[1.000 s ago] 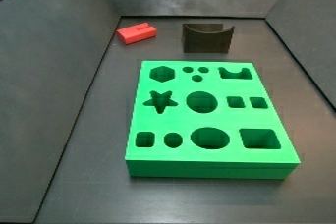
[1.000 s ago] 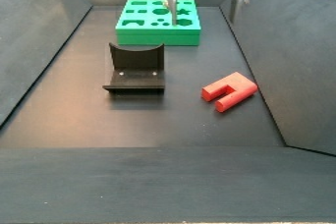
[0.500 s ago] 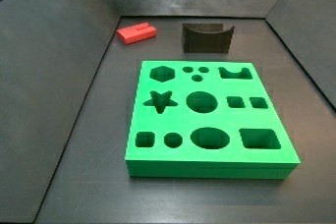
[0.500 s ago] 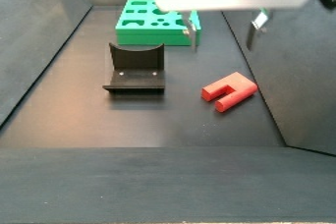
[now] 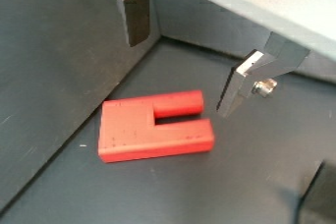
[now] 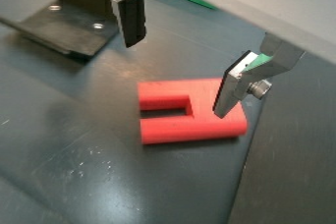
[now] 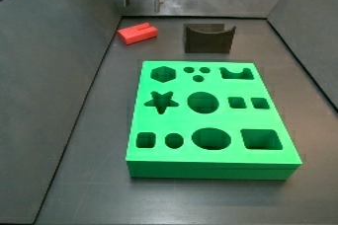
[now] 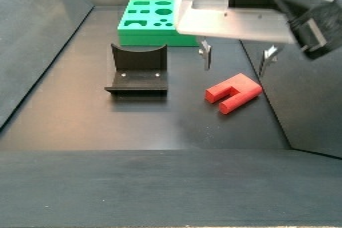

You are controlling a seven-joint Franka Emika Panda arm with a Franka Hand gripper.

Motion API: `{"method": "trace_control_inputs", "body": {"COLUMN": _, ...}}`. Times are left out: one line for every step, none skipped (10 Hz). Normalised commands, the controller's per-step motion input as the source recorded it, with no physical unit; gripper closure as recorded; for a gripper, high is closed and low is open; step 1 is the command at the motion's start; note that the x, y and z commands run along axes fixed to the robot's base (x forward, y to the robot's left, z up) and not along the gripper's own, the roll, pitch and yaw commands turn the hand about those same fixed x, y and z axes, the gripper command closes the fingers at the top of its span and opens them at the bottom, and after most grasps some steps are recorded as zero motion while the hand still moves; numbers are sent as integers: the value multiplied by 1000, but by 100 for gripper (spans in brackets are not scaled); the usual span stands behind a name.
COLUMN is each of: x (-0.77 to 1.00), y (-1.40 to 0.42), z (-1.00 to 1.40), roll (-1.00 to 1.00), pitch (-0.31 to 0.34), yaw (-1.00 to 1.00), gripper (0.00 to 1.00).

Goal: Pick up the square-circle object. Move up. Place the square-circle object on the fixture. Regrasp the square-circle object. Rotate the square-circle object. Move to above the board. Insert the square-circle object.
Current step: Pick up the square-circle object.

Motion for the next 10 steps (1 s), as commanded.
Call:
{"method": "trace_control_inputs", "body": {"x": -137, "y": -57, "z": -326, "roll": -261, "pitch": -194, "yaw": -829, "gripper": 0}}
{"method": "trace_control_inputs", "body": {"x": -100, "y": -77, "z": -151, "roll": -306, "pitch": -274, "yaw": -800, "gripper": 0}}
{"method": "trace_control_inputs", "body": {"x": -89, "y": -74, "z": -74, "roll": -347, "pitch": -280, "yaw": -766, "gripper": 0}}
{"method": "trace_control_inputs", "body": {"x": -86, "y": -77, "z": -69, "roll": -350, "pitch": -277, "yaw": -760, "gripper": 0}}
{"method": "trace_control_inputs", "body": {"x": -26, "y": -29, "z": -189, "roll": -337, "pitch": -211, "yaw": -749, "gripper": 0}}
{"method": "trace_control_inputs", "body": {"x": 0, "y": 0, "z": -446, "roll": -299, "pitch": -139, "yaw": -571, "gripper": 0}}
{"method": "trace_control_inputs", "body": {"x": 0, "y": 0, "z": -566, "roll": -237, "pitch": -154, "yaw": -380, "gripper": 0}}
{"method": "trace_control_inputs", "body": {"x": -3, "y": -31, "z": -617, "roll": -167, "pitch": -163, "yaw": -294, "gripper": 0}}
{"method": "trace_control_inputs", "body": {"x": 0, "y": -71, "z": -643, "roll": -120, "pitch": -163, "yaw": -251, "gripper": 0}}
{"method": "trace_control_inputs", "body": {"x": 0, "y": -120, "z": -614, "roll": -117, "pitch": -166, "yaw": -229, "gripper": 0}}
